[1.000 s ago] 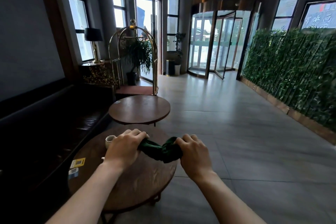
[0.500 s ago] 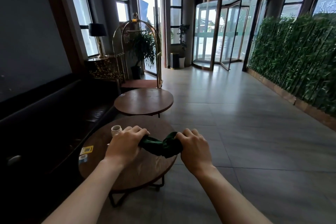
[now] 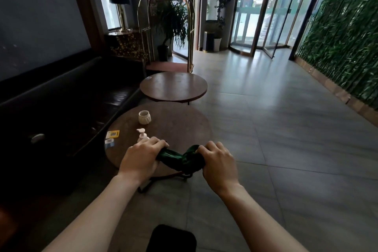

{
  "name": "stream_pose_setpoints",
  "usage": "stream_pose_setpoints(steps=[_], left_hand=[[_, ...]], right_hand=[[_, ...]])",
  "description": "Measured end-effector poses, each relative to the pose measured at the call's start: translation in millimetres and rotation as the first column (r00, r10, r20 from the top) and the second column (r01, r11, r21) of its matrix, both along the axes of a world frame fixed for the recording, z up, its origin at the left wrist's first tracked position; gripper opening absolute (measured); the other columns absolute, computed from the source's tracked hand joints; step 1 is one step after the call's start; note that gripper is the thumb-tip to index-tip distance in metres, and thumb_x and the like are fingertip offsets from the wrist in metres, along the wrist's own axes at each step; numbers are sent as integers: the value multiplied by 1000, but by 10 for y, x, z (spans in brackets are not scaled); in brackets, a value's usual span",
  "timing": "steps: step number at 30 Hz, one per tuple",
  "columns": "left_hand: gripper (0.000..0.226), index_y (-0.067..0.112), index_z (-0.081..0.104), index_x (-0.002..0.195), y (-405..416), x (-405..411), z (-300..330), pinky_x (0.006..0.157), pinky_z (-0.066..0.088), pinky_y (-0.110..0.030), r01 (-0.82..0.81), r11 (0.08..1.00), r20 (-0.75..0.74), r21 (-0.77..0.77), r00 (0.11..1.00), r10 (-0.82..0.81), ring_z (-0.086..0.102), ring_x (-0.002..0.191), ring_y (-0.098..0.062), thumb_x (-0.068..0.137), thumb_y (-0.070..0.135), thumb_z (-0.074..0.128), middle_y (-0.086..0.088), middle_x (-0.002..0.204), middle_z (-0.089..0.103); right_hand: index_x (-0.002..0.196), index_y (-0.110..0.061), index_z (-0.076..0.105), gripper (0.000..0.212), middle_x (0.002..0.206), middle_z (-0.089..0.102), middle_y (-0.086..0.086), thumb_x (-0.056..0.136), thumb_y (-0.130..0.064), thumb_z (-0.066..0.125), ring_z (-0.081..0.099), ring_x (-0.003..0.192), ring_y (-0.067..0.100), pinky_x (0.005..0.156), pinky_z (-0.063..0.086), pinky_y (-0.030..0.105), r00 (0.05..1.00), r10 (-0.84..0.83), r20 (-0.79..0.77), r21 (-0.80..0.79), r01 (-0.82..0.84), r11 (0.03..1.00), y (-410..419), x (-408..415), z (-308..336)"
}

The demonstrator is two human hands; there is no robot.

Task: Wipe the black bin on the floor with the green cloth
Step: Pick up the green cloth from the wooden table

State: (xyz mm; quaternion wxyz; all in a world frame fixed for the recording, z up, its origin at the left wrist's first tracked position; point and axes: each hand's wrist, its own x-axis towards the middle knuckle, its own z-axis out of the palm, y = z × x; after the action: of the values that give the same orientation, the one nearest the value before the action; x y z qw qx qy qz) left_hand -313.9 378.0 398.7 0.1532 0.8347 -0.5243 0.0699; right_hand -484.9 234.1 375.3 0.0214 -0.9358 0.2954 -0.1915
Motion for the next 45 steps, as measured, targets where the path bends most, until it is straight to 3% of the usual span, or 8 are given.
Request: stream_pose_setpoints(steps=[5,10,15,23,32,40,43,45], left_hand=[[40,34,65,122,193,146,-345,80,58,-40,-4,999,-36,39,999,6,62,110,-18,86,16,65,15,121,67],[43,34,64,123,304,300,-828,79,59,-40,19,997,-78,73,997,-13,62,110,-18,85,14,68,15,121,67],[46,34,65,125,343,428,-1465,80,58,-39,35,996,-110,84,994,-25,62,112,-16,84,12,68,16,122,66],[50,35,63,127,258,527,-2722,83,58,-39,73,994,-145,75,987,-62,60,116,-15,83,13,68,18,124,64],[54,33,66,125,38,615,-4315,83,59,-39,92,996,-170,14,982,-88,63,112,-18,77,9,71,15,120,67],[58,35,66,122,-115,645,-5615,84,57,-36,124,991,-170,-56,977,-132,64,110,-17,72,8,72,16,118,68],[57,35,68,119,-145,671,-5989,87,56,-35,90,990,-246,-106,963,-113,66,110,-17,70,6,72,15,117,69],[56,35,69,118,-149,657,-6208,90,55,-32,68,986,-314,-153,943,-113,68,109,-15,70,6,74,14,116,70]], right_hand=[[101,-23,71,34,93,66,0,74,-3,76,62,86,26,68,54,37,999,8,-47,30,-7,1000,233,182,-393],[109,-24,72,38,100,67,0,77,-3,73,62,93,26,75,56,37,994,41,-101,69,-34,997,416,321,-914],[116,-25,69,38,107,65,-2,83,-5,68,59,98,24,81,54,37,991,44,-128,107,-30,994,503,418,-1522],[107,-24,73,39,97,67,-2,74,-3,75,62,89,25,72,56,36,990,1,-143,115,16,993,509,496,-2706],[111,-24,71,35,103,66,0,82,-4,66,60,95,26,77,54,37,994,-39,-103,156,55,986,368,583,-4295],[110,-31,71,34,107,65,-10,86,-8,64,56,100,18,73,53,34,989,-143,23,306,129,943,283,642,-5607],[104,-30,74,36,100,65,-10,80,-5,67,58,94,17,70,50,30,972,-210,103,390,155,908,271,699,-5980],[98,-31,76,38,93,64,-14,75,-1,69,61,87,9,71,48,17,942,-280,186,494,157,855,285,742,-6197]])
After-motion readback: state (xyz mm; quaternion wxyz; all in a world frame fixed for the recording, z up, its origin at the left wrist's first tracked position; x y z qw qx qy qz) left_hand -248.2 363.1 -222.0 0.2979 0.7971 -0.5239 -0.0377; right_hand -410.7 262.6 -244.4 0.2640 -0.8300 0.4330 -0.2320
